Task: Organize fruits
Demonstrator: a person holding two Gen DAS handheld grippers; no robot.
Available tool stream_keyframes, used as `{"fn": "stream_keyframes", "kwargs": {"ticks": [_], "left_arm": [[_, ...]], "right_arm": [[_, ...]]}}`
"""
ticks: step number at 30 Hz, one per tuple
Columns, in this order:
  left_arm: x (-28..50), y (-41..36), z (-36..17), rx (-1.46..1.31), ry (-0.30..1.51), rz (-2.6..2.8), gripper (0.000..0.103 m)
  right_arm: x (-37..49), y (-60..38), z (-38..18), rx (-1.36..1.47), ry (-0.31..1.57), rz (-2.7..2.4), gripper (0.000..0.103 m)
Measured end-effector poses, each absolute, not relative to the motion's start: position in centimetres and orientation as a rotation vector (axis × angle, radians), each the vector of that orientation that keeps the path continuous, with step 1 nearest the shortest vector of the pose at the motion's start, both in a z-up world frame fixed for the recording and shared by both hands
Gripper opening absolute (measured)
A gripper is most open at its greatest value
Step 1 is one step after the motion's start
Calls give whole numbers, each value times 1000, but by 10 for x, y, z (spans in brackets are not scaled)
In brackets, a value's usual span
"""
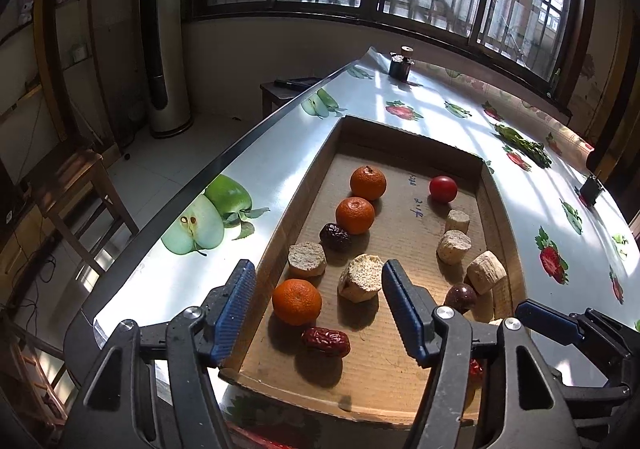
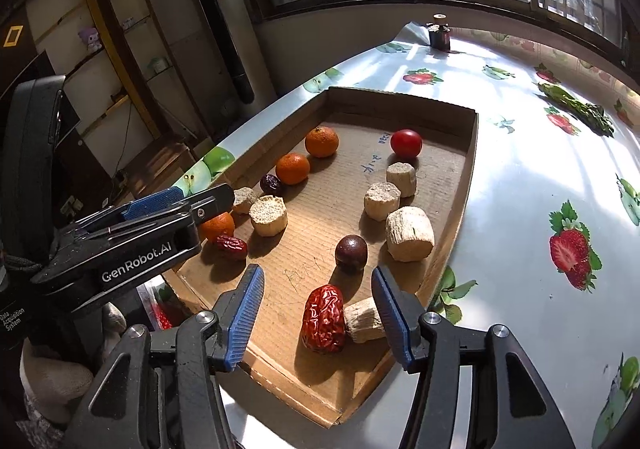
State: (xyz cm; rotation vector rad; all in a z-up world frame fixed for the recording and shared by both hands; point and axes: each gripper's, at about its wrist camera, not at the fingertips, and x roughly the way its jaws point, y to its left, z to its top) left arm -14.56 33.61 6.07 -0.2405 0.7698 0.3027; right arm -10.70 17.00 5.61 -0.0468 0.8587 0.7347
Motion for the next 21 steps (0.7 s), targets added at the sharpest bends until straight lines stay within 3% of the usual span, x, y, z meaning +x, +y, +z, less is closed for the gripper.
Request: {"fn": "stream_keyframes", "kwargs": {"ticks": [15, 21], "left_arm": [[-154, 306, 73, -156, 739, 333, 72], [-166, 276, 89, -79, 627, 383, 89]], "right_arm": [[-117, 114, 63, 87, 807, 614, 68], [-127, 99, 65, 73, 755, 544, 74]]}}
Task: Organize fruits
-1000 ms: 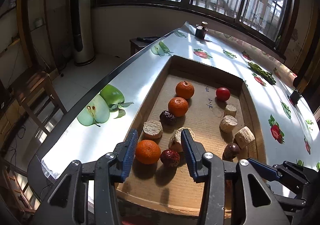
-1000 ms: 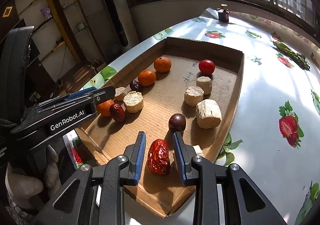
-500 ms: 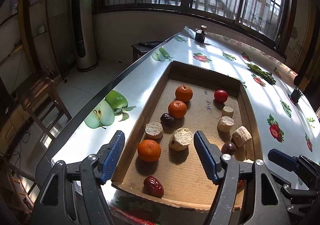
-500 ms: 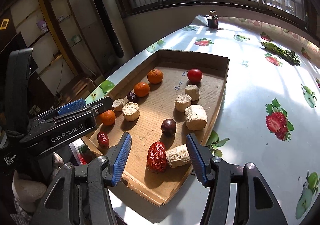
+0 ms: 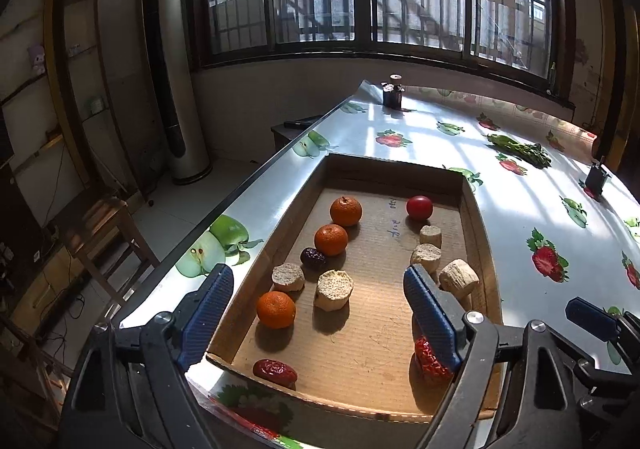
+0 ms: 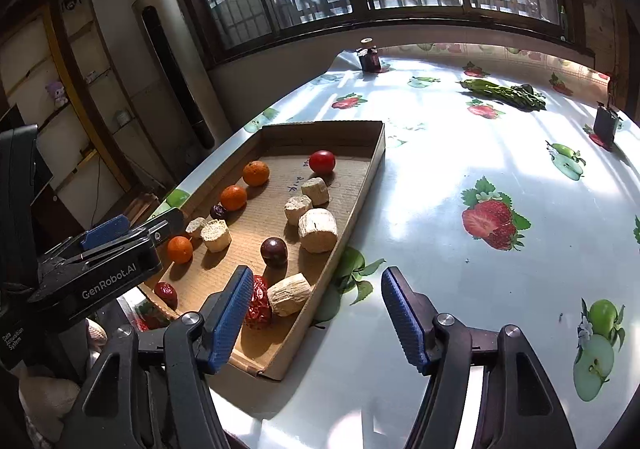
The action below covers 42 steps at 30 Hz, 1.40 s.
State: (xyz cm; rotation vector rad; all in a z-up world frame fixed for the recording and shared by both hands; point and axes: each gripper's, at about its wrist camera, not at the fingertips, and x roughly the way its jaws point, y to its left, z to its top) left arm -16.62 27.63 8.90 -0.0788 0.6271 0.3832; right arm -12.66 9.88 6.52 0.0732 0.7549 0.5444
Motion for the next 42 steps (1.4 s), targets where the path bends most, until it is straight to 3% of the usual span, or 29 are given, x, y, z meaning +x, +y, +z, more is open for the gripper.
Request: {"fn": "stream_keyframes", "kwargs": {"ticks": [5, 12, 42], "left_arm": [[-183, 258, 106, -76, 487, 426, 100], [-192, 250, 115, -108, 411, 449, 103], [-178, 250, 88, -139, 569, 430, 103]], "right_arm": [[-136, 86, 70, 59, 696, 493, 80], [-141, 68, 68, 78, 676, 469, 85], [-139, 76, 56, -36, 695, 385, 89]]}}
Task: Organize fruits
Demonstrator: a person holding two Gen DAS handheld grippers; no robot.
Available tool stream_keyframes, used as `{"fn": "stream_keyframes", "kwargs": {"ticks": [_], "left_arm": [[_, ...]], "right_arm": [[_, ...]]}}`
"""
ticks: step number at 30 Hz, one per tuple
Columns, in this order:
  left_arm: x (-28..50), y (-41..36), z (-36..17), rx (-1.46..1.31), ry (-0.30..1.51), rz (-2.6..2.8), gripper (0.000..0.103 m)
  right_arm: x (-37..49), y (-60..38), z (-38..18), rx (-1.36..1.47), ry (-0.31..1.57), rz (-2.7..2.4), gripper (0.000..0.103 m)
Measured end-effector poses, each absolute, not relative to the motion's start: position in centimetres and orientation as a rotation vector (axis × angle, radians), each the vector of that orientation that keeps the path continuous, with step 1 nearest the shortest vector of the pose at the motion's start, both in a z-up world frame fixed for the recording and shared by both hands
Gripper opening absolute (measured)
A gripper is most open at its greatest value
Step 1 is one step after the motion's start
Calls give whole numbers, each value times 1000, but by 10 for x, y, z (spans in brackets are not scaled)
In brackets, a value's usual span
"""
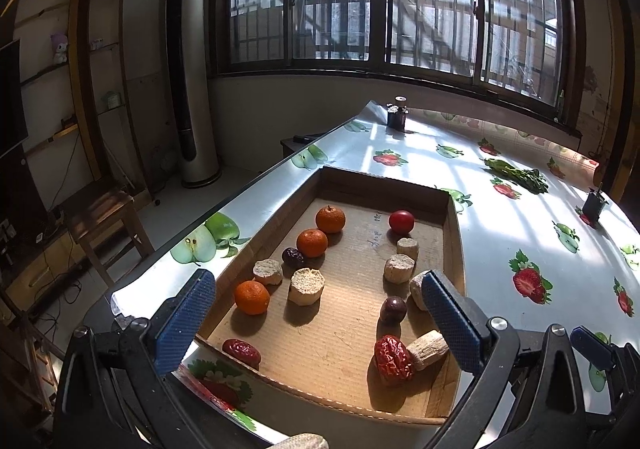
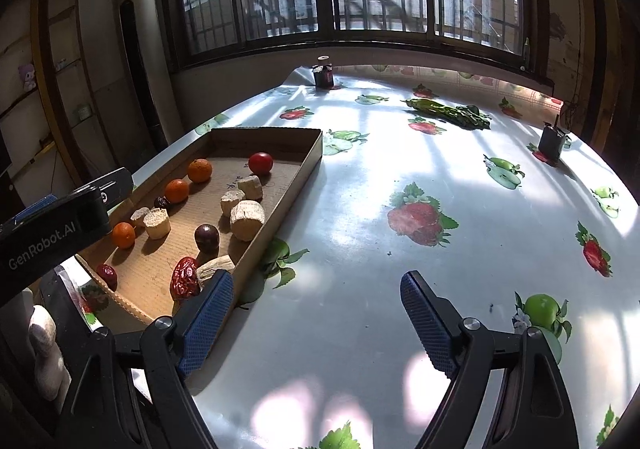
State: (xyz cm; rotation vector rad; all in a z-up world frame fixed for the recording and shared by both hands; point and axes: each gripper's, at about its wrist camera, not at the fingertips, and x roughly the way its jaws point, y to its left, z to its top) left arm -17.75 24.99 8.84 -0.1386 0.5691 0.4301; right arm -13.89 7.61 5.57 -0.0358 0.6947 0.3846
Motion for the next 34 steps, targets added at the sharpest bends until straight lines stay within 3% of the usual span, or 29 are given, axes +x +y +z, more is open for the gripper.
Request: {"fn": "stream_keyframes", "kwargs": {"ticks": [23, 34], "left_arm": [[-183, 252, 90, -132, 576, 393, 103], [-190, 236, 116, -53, 506, 361, 103]], "right_arm": [[-149, 91, 59, -76, 676, 385, 89], [-151, 82, 67, -37, 668, 389, 89]]}}
